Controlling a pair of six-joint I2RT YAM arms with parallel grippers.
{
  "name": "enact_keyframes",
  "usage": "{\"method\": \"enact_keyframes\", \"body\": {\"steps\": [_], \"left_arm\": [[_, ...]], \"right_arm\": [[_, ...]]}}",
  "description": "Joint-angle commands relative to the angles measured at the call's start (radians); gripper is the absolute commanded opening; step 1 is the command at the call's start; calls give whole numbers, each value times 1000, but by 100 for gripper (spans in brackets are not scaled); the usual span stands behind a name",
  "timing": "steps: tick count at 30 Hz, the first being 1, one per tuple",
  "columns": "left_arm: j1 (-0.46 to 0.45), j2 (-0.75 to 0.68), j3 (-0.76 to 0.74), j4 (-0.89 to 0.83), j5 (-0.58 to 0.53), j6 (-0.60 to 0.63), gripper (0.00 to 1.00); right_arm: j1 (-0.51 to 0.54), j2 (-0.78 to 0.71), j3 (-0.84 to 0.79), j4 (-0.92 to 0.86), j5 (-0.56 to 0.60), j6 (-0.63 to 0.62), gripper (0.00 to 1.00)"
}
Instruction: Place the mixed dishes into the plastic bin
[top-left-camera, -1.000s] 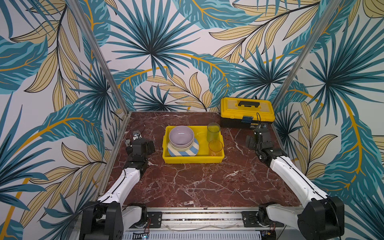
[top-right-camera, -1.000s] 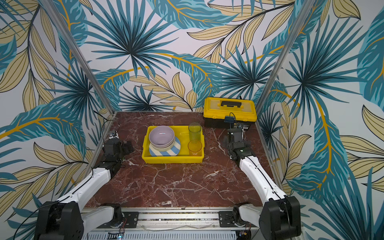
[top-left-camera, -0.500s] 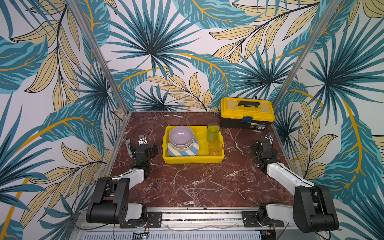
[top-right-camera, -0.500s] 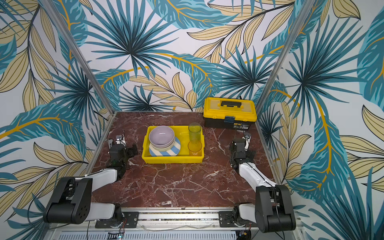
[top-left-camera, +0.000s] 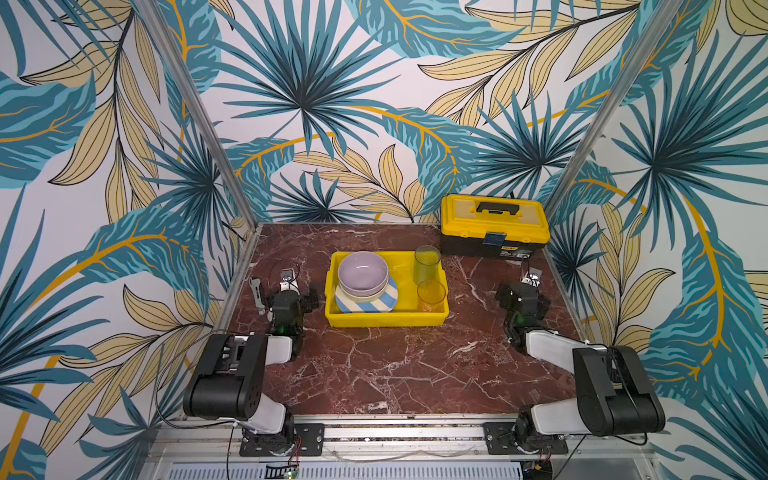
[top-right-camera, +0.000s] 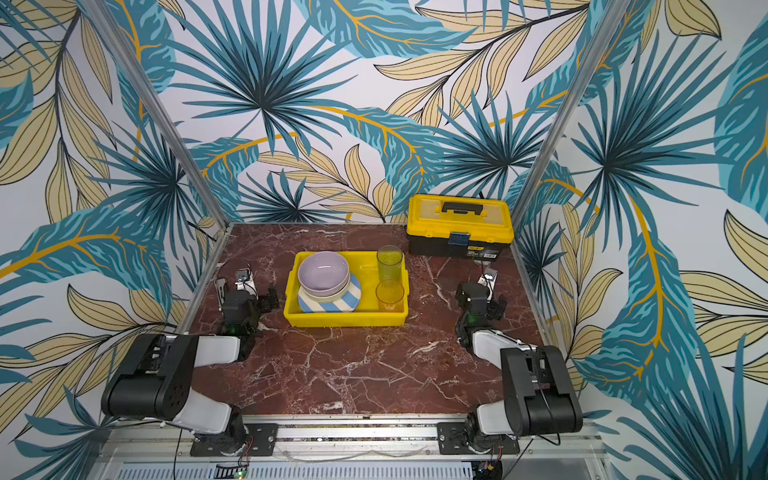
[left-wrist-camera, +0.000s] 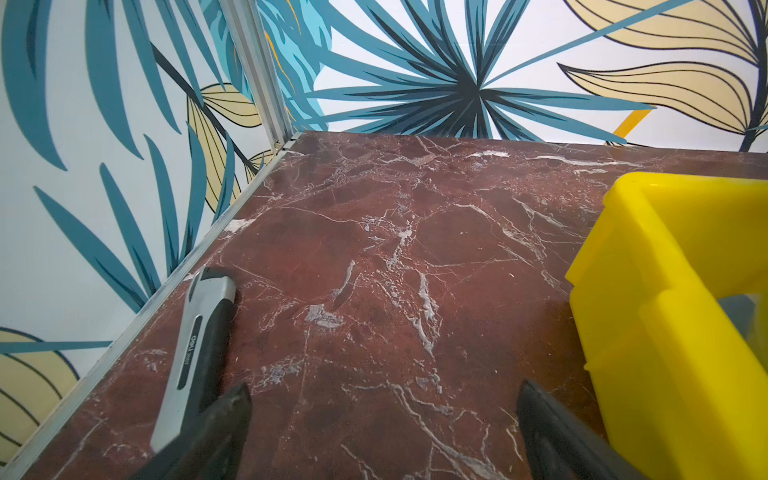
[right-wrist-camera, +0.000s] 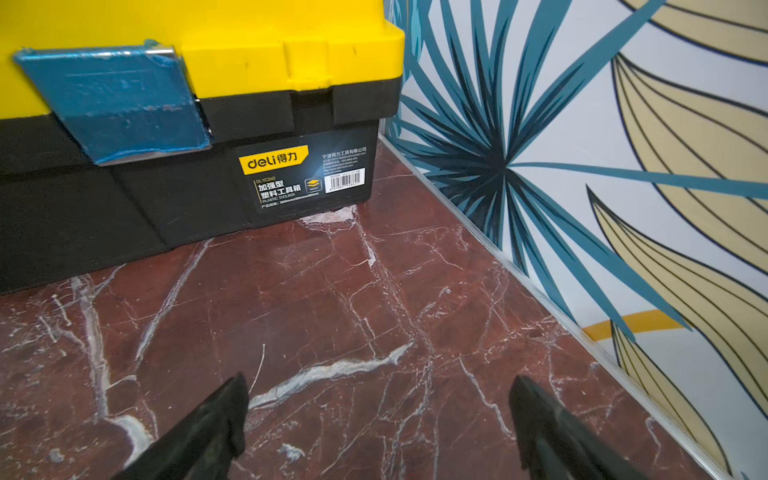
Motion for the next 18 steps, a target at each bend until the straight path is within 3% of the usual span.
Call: {"method": "enact_keyframes", "body": {"steps": [1,11,18], "left_arm": [[8,2,-2,49,8,12,99],[10,2,3,41,11,9,100],[10,1,0,41,34,17,100]], "right_arm": [[-3,15,-6,81,-41,-35,100],[-3,18,-44,159,-164,-83,100],[-2,76,-134,378,-253,-125,100]]}}
